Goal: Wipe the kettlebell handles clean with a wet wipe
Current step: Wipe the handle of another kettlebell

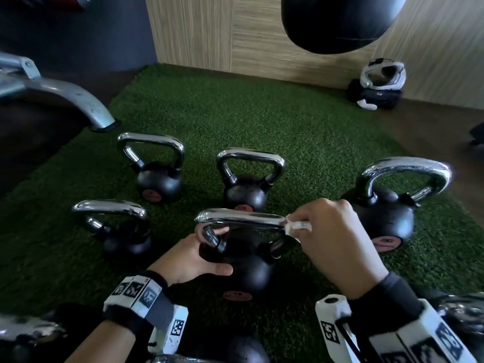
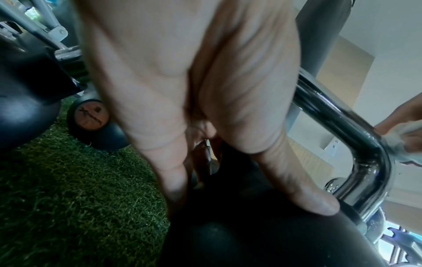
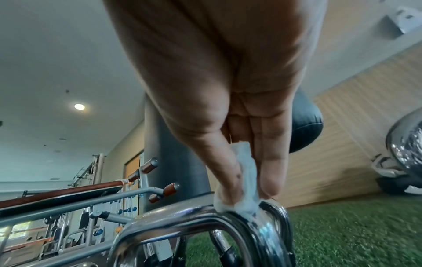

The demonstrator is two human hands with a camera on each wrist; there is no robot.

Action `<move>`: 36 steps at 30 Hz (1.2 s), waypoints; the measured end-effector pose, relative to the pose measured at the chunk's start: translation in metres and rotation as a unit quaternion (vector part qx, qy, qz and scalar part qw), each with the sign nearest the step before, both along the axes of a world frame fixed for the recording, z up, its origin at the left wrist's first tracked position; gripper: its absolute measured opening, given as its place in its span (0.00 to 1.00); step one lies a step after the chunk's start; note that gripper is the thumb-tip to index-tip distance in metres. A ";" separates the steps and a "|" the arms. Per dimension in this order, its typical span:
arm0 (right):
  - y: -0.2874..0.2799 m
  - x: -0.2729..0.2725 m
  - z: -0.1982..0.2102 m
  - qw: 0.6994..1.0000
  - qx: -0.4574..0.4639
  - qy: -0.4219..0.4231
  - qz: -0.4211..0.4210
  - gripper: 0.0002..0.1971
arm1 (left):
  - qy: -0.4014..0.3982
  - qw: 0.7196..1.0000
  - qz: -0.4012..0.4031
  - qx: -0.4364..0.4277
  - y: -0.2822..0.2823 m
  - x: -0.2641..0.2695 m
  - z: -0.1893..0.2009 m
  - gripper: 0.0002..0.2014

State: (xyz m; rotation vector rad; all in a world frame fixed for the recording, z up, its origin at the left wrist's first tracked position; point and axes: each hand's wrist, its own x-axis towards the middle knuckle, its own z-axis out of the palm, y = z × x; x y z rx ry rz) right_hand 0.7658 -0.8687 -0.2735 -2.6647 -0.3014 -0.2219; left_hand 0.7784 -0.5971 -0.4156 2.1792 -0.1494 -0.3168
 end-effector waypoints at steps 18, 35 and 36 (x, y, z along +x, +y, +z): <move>-0.028 0.019 -0.060 0.984 0.108 0.142 -0.001 0.09 | 0.036 0.998 0.035 -0.025 -0.002 -0.002 0.004 0.45; -0.010 -0.009 -0.036 0.937 0.040 0.263 0.224 0.14 | -0.136 0.944 0.195 0.231 0.005 -0.060 0.089 0.09; -0.007 -0.012 -0.025 0.936 0.070 0.248 0.240 0.14 | -0.159 0.954 0.178 0.179 0.004 -0.063 0.102 0.07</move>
